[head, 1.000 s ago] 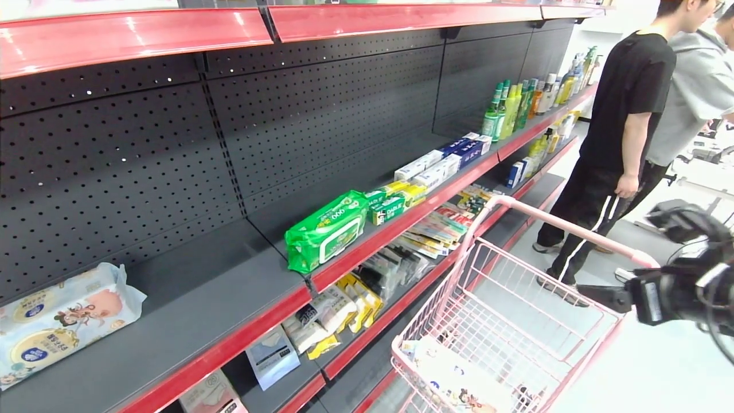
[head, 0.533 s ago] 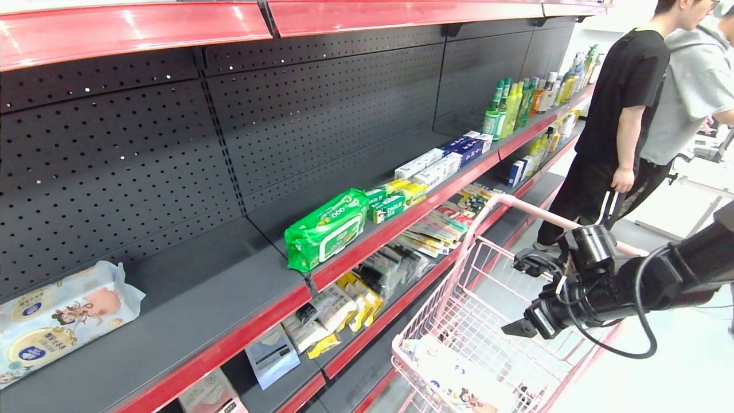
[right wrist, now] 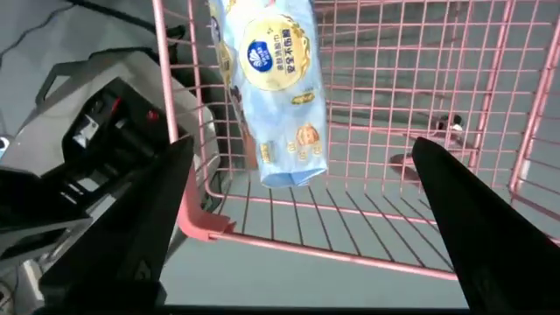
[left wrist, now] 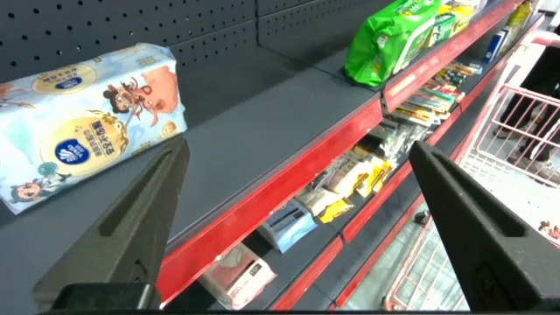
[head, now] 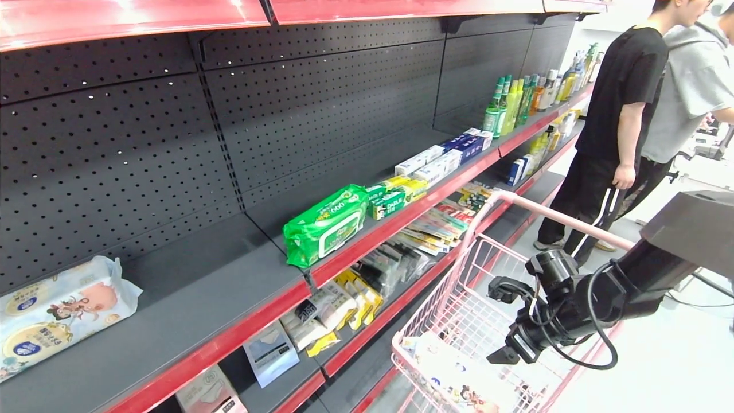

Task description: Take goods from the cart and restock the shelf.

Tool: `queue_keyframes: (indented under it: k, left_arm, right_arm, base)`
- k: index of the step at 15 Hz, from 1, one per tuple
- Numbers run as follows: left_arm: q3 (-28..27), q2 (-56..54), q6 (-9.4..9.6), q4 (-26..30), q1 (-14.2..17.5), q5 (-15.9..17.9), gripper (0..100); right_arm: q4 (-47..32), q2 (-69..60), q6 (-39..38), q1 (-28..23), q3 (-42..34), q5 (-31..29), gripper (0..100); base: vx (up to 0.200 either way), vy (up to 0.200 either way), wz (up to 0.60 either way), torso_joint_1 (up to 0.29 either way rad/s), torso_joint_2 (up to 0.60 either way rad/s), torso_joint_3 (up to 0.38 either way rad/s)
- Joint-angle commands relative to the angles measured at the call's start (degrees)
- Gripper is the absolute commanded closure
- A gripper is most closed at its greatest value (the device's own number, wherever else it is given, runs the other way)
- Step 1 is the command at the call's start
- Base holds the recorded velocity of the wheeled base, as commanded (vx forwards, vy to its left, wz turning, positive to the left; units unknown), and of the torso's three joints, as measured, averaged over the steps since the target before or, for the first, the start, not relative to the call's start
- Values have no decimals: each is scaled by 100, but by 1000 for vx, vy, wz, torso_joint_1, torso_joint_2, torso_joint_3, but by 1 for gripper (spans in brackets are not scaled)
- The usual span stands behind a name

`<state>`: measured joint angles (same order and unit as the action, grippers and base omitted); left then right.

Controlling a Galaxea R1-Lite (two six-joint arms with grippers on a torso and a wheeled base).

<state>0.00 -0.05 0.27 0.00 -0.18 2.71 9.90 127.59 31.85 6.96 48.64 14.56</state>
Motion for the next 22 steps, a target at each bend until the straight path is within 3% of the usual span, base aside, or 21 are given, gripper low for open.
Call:
queue_keyframes:
  k: [1, 5, 22]
  left_arm:
    - [0, 5, 0, 0, 1, 2, 0]
    - [0, 5, 17, -9, 1, -25, 0]
    - [0, 5, 26, -9, 1, -25, 0]
  right_arm:
    - [3, 188, 14, 77, -65, 3, 0]
    - [706, 355, 31, 262, -522, 12, 0]
    - [742, 407, 453, 271, -531, 144, 0]
  base:
    - [0, 0, 0, -90, 198, 90]
    - [0, 0, 0, -89, 201, 104]
    - [0, 0, 0, -133, 300, 168]
